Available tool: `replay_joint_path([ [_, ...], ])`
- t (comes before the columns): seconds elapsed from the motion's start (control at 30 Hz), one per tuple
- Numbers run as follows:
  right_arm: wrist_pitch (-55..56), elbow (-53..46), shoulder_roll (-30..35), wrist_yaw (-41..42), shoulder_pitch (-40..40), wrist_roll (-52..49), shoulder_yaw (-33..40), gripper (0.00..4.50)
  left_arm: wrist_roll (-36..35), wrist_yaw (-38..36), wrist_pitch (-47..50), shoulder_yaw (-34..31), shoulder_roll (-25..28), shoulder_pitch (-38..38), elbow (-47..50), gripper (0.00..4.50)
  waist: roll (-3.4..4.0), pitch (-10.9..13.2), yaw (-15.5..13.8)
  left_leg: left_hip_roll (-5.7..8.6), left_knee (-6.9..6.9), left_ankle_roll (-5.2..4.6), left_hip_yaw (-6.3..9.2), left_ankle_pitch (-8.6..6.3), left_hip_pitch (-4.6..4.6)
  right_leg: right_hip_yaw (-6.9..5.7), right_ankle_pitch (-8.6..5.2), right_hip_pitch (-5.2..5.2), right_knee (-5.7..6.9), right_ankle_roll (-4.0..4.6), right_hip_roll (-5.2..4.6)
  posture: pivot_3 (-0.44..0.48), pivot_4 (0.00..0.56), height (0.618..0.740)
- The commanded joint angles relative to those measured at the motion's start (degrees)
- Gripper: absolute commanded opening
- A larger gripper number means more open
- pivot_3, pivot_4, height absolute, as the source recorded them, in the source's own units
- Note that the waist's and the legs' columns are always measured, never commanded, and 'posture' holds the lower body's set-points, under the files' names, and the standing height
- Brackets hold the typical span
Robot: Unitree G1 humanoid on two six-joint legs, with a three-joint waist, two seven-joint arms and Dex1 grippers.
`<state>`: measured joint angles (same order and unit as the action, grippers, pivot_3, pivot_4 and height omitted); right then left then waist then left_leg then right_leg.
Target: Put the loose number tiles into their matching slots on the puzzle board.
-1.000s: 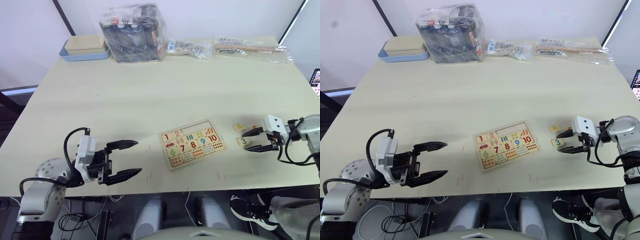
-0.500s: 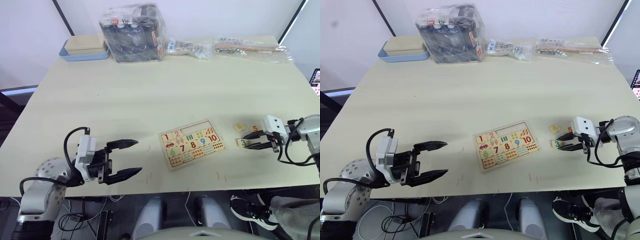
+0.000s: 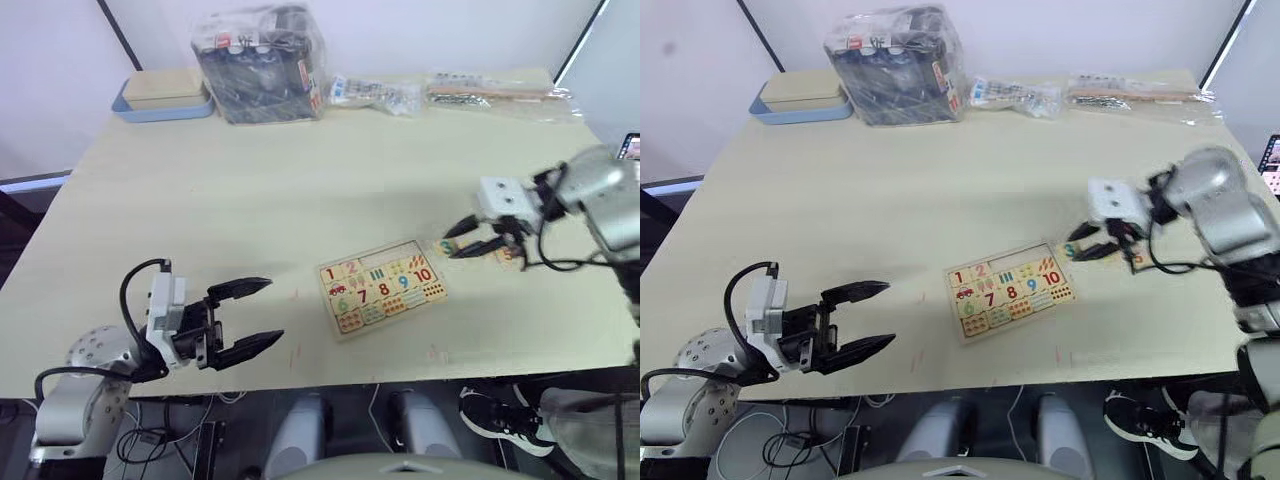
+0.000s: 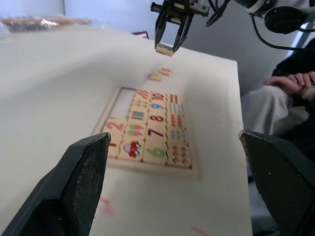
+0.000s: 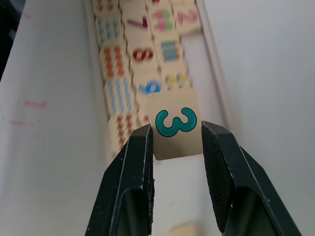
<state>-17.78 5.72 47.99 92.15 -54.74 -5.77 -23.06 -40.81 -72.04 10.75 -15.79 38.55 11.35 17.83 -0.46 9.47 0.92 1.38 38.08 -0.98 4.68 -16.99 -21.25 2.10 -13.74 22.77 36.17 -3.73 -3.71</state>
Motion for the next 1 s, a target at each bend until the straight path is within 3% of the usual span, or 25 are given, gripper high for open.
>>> replay_joint_path([
  [0.03,-5.35,-3.05,-0.72,0.35,-4.78,0.87,-5.19,0.85,-2.13,1.57,-0.51,-3.1,-0.67,1.84,3.05,4.5,-0.02,-0.01,-0.36,0.01,-0.01,0.01,0.07,0.0,-0.04,-0.09,0.0,-0.01,-0.05,0.0,-0.02,0.0,0.15,0.74],
  [0.27,-5.54,4.01,-10.63,-0.33,-13.95,7.46,-15.25,0.85,-0.49,5.29,-2.79,-4.73,-2.43,5.87,5.66,4.5,-0.1,-0.06,-0.19,0.08,0.05,0.26,0.14,0.15,-0.64,-0.84,0.11,0.44,-0.23,0.07,-0.41,0.0,0.15,0.74],
  [0.57,-0.63,17.2,-20.83,-2.32,-16.52,16.54,-19.73,0.85,-2.56,6.04,-2.06,-6.51,-2.67,7.19,5.8,4.5,-0.15,-0.09,0.03,0.11,0.03,0.32,0.18,0.18,-0.61,-1.07,0.13,0.45,-0.2,0.11,-0.31,0.0,0.15,0.74],
  [1.0,-3.32,18.95,-23.26,-2.33,-14.5,20.14,-18.31,0.85,-2.16,6.11,-2.56,-6.47,-2.56,7.95,6.21,4.5,-0.14,-0.09,0.05,0.13,0.04,0.35,0.19,0.21,-0.59,-1.19,0.13,0.46,-0.12,0.12,-0.21,0.0,0.15,0.74],
])
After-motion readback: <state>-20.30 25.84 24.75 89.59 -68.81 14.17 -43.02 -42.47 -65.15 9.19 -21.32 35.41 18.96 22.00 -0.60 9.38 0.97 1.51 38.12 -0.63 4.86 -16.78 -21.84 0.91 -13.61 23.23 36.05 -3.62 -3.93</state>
